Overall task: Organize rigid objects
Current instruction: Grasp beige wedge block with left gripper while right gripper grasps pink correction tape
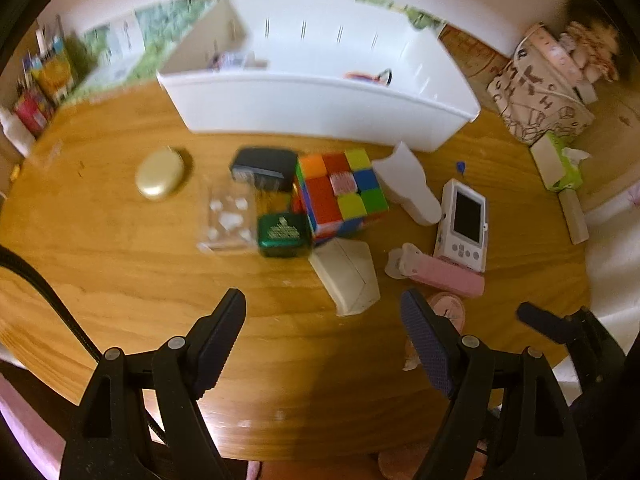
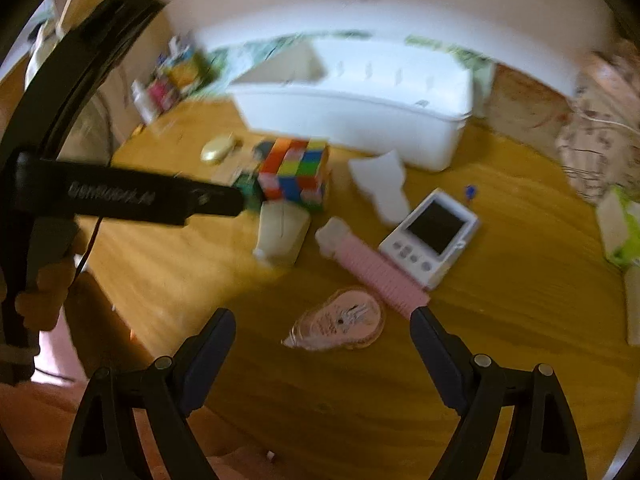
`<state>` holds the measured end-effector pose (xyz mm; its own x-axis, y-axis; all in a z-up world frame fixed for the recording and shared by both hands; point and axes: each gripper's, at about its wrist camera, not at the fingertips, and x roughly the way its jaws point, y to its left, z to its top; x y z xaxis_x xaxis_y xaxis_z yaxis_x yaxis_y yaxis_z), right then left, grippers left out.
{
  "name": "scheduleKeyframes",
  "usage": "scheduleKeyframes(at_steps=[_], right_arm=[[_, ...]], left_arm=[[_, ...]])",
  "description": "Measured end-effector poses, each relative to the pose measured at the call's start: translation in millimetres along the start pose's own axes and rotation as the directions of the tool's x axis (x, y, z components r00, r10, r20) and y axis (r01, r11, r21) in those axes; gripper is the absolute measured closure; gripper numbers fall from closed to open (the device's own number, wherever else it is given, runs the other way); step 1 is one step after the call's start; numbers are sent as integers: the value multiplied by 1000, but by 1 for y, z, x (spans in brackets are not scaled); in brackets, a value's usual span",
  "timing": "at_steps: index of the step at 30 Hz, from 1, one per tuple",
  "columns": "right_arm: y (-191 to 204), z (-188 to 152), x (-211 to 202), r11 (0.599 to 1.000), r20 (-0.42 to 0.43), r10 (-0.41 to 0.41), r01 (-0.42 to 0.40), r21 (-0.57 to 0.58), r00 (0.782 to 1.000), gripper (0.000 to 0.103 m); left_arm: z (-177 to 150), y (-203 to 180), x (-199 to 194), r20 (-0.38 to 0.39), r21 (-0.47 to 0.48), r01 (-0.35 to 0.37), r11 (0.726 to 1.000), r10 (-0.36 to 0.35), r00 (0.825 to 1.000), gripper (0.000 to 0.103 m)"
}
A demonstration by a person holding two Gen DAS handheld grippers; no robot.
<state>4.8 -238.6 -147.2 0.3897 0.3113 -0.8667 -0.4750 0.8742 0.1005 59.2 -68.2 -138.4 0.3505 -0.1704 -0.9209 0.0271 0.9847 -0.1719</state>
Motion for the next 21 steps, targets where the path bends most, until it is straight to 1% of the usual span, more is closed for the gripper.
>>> scheduleKeyframes(at_steps=[2, 5, 10, 14, 21], right_arm=[[0, -1, 10, 999, -48, 14, -17, -47, 999, 14], [2, -2, 25, 991, -111, 28, -43, -129, 993, 14], [6, -6, 40, 966, -174, 34, -77, -246, 984, 14], [7, -5, 50, 949, -204, 31, -93, -302, 978, 14], [3, 0, 66, 927, -253, 33, -124, -354, 967, 14]], left_arm=[[1, -3, 12, -35, -24, 4, 1000, -5, 999, 21], [3, -5, 28, -66, -48, -5, 999, 2, 998, 21], [6, -7, 52, -119, -103, -30, 994, 18, 993, 21], [8, -9, 62, -135, -134, -17, 991, -1, 991, 21], [7, -12, 77, -167, -173, -39, 984, 9, 986, 23]])
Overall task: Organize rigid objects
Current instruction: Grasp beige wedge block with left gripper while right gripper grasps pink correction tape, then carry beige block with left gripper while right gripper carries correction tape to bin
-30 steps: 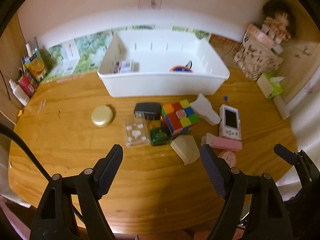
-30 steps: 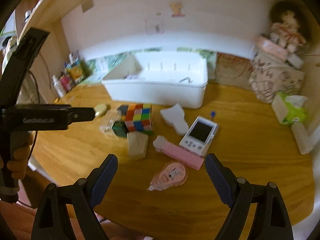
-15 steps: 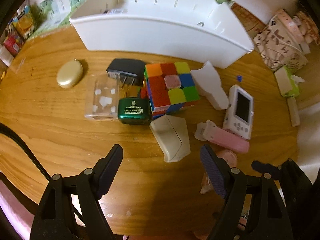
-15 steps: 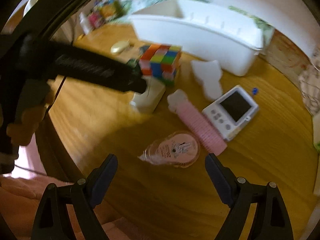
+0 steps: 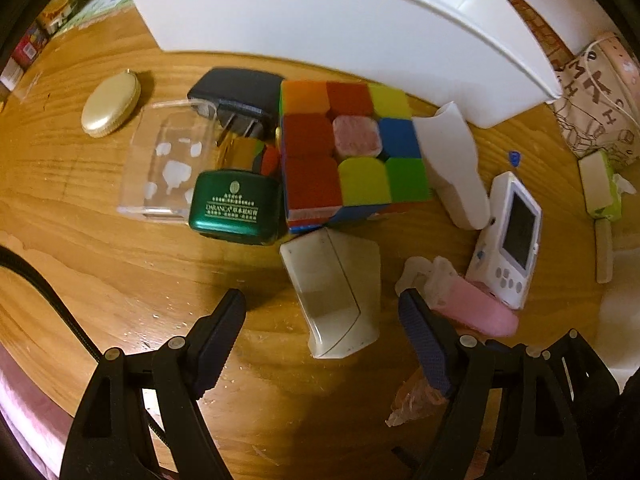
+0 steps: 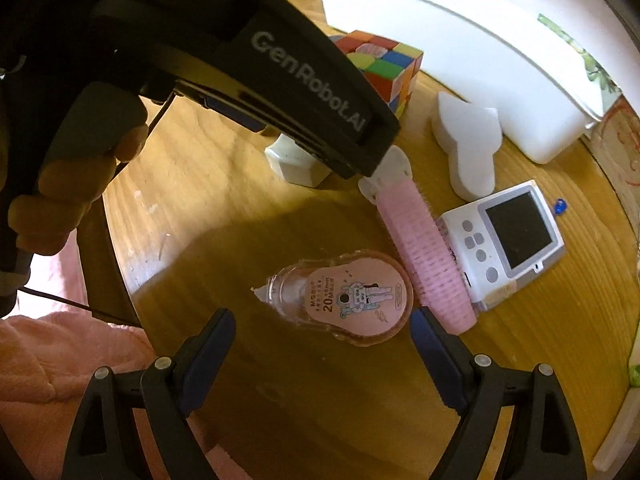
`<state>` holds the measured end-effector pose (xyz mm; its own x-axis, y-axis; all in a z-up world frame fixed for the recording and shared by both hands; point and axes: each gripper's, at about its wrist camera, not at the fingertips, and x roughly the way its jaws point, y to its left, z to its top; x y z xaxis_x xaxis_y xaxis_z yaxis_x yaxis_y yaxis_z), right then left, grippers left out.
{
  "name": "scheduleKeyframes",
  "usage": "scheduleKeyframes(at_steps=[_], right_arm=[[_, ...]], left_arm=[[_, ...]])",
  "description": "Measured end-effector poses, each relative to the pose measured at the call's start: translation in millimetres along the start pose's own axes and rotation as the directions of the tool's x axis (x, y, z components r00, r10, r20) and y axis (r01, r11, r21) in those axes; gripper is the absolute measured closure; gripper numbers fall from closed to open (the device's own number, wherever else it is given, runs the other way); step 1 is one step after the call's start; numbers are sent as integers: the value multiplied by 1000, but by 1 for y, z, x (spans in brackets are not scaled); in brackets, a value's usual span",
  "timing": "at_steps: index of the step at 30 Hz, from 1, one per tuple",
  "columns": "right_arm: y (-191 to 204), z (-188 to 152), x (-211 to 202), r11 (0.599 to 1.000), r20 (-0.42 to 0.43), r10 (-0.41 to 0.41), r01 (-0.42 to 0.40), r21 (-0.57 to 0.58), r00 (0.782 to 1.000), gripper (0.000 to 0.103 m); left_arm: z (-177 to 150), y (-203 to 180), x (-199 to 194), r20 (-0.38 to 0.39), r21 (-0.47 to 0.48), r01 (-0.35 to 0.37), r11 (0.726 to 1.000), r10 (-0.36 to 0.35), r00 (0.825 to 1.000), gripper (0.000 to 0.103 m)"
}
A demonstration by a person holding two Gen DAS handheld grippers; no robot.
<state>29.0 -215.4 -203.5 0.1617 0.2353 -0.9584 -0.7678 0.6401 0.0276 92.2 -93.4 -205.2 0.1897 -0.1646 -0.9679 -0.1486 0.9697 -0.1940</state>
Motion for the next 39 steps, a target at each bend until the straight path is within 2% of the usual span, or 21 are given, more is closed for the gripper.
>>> scheduleKeyframes(at_steps=[2, 4, 6, 8, 18, 28, 39], right_arm=[[0, 3, 3, 1000, -8, -1, 1, -18, 1000, 14], [-2, 9, 6, 999, -11, -4, 4, -33, 1000, 14], [0, 13, 7, 999, -14, -11, 10, -42, 1000, 14], [3, 15, 9, 999, -15, -22, 21, -49, 1000, 14], [12, 21, 14, 998, -11, -61, 61, -7, 998, 16], [8, 27, 12, 988, 7, -96, 95, 122, 995, 17], [21, 58, 17, 957, 4, -95, 91, 276, 995, 18]], left_arm=[[0, -1, 1, 8, -6, -13, 1000, 13, 1000, 30], [0, -5, 2, 18, 0, -14, 1000, 14, 1000, 32], [2, -8, 1, 28, 1, -32, 999, 32, 999, 44], [7, -10, 3, 37, 3, -41, 999, 41, 998, 51], [3, 7, -6, 36, -13, -1, 1000, 1, 999, 54], [-14, 49, -18, 26, -30, 22, 999, -21, 999, 54], [-31, 97, -32, -3, 18, 26, 999, -26, 1000, 54]])
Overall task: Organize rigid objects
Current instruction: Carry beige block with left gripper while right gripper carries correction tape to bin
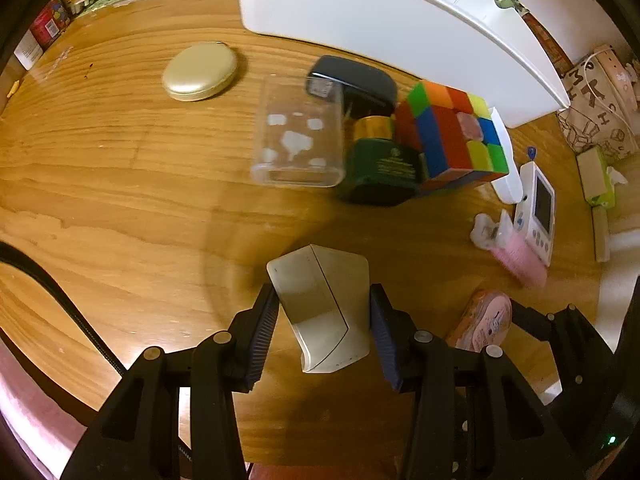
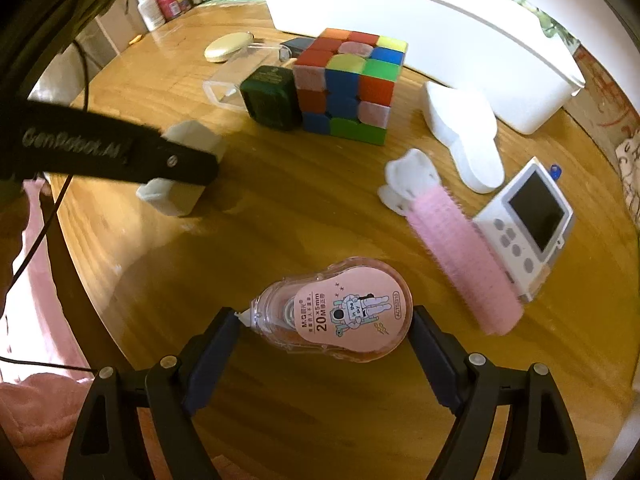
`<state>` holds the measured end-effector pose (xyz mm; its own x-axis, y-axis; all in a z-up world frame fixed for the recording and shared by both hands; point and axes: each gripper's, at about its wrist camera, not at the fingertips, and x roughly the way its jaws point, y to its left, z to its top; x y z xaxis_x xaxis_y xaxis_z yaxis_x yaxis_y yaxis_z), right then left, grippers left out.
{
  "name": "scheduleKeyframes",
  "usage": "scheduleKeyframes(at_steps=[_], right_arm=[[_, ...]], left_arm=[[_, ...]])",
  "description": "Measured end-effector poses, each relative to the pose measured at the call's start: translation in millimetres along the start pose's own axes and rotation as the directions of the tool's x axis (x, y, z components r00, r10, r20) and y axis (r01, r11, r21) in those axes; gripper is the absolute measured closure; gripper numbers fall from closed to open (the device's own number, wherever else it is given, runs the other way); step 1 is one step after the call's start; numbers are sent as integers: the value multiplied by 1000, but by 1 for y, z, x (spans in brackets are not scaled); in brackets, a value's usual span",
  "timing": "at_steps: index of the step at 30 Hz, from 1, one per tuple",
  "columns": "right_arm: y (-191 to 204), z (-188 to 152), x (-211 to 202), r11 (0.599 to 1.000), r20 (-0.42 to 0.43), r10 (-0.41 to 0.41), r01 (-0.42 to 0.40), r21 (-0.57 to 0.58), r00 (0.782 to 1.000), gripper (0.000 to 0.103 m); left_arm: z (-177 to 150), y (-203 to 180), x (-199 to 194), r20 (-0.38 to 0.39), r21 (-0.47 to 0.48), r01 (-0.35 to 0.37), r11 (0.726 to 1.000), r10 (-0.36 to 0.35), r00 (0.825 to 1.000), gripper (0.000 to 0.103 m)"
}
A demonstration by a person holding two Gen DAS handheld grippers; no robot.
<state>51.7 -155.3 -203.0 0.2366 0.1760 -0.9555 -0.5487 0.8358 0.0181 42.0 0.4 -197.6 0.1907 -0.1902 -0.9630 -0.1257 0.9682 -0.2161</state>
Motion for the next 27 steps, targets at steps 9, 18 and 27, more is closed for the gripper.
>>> scheduleKeyframes(at_steps=[9, 18, 27], right_arm=[[40, 21, 3, 998, 36, -4, 2, 68, 999, 18], [91, 29, 8, 996, 90, -7, 0, 86, 996, 18], [118, 42, -6, 998, 182, -8, -5, 69, 983, 18]], left_arm=[[-4, 47, -22, -14, 61, 7, 998, -6, 1000, 54], [10, 88, -44, 2, 119, -5, 993, 5, 1000, 54], [23, 116, -70, 62, 159, -33, 987, 23, 998, 54]])
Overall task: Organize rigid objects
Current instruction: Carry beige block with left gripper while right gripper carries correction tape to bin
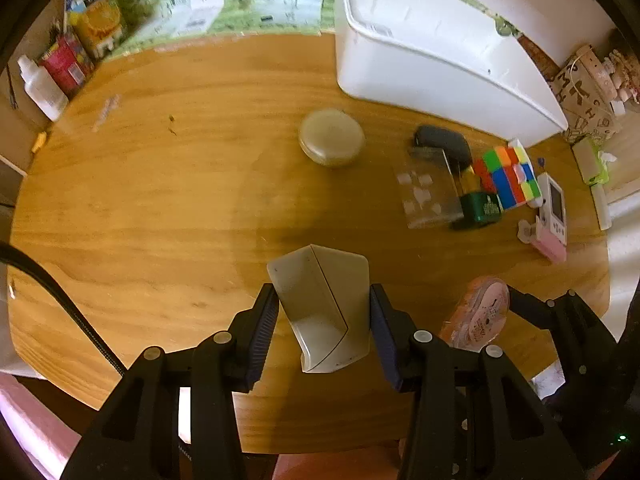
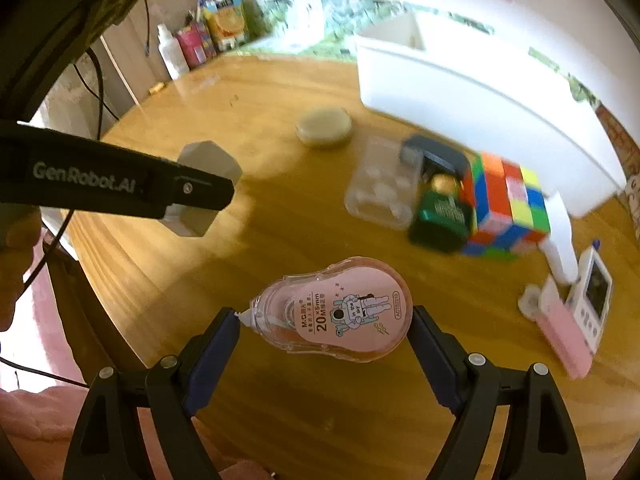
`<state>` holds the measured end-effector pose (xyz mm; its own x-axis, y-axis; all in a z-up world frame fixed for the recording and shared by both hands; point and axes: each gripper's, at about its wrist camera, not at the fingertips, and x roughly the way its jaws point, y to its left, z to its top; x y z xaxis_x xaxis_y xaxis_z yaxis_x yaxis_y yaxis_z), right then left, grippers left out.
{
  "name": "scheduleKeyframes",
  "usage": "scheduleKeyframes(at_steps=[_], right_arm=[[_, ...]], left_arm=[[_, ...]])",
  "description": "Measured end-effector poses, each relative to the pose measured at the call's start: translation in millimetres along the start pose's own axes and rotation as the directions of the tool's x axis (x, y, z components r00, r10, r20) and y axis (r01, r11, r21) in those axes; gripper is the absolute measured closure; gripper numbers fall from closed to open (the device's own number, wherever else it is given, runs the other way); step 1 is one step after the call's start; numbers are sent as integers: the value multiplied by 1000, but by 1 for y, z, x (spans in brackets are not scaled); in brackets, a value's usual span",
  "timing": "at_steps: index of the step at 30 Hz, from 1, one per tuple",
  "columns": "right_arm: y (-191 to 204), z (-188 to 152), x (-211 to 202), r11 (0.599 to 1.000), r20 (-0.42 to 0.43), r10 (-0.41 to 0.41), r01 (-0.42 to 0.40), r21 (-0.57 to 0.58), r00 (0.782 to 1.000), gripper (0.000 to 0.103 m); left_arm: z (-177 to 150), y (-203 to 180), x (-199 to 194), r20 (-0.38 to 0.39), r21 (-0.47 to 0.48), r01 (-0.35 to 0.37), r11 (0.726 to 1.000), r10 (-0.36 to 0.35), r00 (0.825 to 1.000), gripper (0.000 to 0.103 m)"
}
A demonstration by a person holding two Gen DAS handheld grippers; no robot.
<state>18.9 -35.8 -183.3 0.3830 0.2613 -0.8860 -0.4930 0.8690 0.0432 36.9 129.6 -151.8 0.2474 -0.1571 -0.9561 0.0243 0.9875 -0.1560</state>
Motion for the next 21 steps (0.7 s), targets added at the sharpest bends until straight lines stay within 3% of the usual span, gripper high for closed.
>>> scheduleKeyframes(at_steps=[11, 21], right_arm=[[5, 38, -33, 999, 144, -21, 26, -34, 989, 18], [-12, 79, -52, 997, 264, -36, 53, -54, 964, 18]], left_arm=[[44, -13, -27, 131, 32, -44, 999, 39, 991, 54], [87, -20, -56, 263, 51, -51, 997, 36, 964, 54]])
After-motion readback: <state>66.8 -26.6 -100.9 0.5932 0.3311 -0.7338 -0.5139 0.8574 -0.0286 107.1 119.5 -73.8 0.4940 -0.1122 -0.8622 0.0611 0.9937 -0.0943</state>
